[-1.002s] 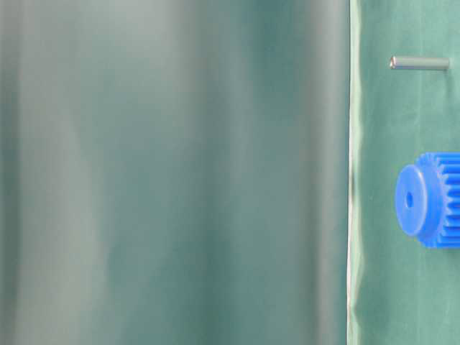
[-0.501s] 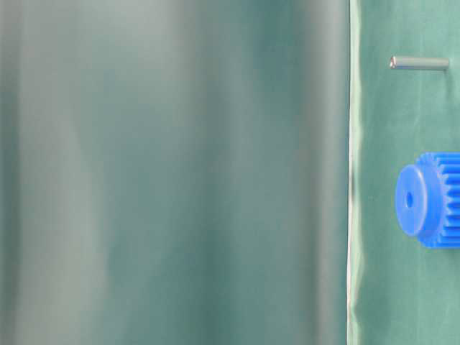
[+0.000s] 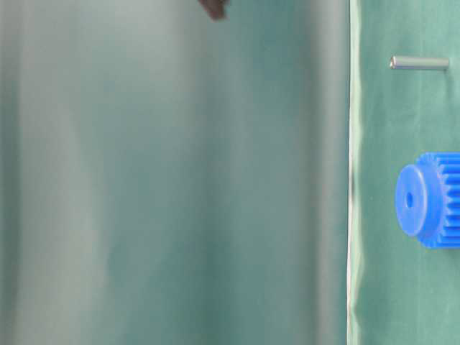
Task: Insert the shaft placed at a random location into the center hole of the medium gear at another random location.
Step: 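Move the right gripper left over the silver shaft, fingers open, then close the right gripper on the silver shaft and lift it upright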
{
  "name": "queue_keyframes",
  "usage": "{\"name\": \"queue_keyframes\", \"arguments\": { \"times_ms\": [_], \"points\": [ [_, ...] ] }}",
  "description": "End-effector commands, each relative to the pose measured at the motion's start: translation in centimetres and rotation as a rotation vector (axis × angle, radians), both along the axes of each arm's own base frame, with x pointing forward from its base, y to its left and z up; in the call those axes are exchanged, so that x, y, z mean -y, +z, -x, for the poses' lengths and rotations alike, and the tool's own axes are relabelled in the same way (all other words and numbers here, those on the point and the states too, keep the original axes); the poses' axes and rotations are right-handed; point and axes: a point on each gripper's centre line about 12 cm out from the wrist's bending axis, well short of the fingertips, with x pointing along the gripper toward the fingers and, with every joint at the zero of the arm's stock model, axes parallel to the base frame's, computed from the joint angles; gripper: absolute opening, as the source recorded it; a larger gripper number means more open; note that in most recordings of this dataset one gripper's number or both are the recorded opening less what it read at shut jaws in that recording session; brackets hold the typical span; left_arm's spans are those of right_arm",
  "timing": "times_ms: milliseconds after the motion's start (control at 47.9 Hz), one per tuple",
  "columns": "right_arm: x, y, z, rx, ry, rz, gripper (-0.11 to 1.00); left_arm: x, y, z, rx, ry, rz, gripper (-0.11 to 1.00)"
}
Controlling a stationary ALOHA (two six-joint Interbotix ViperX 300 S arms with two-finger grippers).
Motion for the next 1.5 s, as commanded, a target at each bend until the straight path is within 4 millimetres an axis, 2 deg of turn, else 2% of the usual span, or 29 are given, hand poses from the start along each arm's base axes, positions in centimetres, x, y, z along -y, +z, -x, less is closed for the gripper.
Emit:
{"name": "queue_keyframes", "arguments": {
  "times_ms": [0, 63, 271, 626, 772, 1023, 1127, 1190, 1357, 1482],
  "points": [
    [0.8, -0.9, -1.0, -0.013, -0.018, 0.024, 0.84, 0.0, 1.0, -0.2, 0.025, -0.002, -0.003, 0.00],
    [1.3, -2.1, -1.5, -0.042, -0.032, 0.019, 0.80, 0.0, 0.9, -0.2, 0.021, -0.002, -0.001, 0.00],
    [2.6, -6.2, -2.9, -0.129, -0.069, -0.005, 0.82, 0.0, 0.8, -0.2, 0.012, -0.002, -0.001, 0.00],
    [3.2, -10.8, -4.9, -0.213, -0.088, -0.039, 0.82, 0.0, 0.7, -0.3, 0.005, -0.002, -0.002, 0.00],
    [3.2, -11.8, -4.9, -0.239, -0.093, -0.049, 0.81, 0.0, 0.7, -0.3, 0.005, 0.000, -0.002, 0.00],
    [3.2, -11.8, -4.7, -0.231, -0.097, -0.049, 0.77, 0.0, 0.6, -0.3, 0.002, 0.000, -0.002, 0.00],
    [3.3, -11.7, -4.8, -0.225, -0.098, -0.048, 0.69, 0.0, 0.6, -0.3, 0.000, -0.002, -0.002, 0.00],
    [3.3, -11.7, -4.8, -0.227, -0.099, -0.049, 0.60, 0.0, 0.6, -0.3, 0.000, 0.000, -0.003, 0.00],
    [3.4, -11.8, -4.7, -0.233, -0.104, -0.050, 0.17, 0.0, 0.6, -0.3, -0.003, -0.002, -0.002, 0.00],
    [3.5, -11.8, -4.8, -0.231, -0.105, -0.050, 0.14, 0.0, 0.5, -0.3, -0.006, -0.002, -0.002, 0.00]
  ]
}}
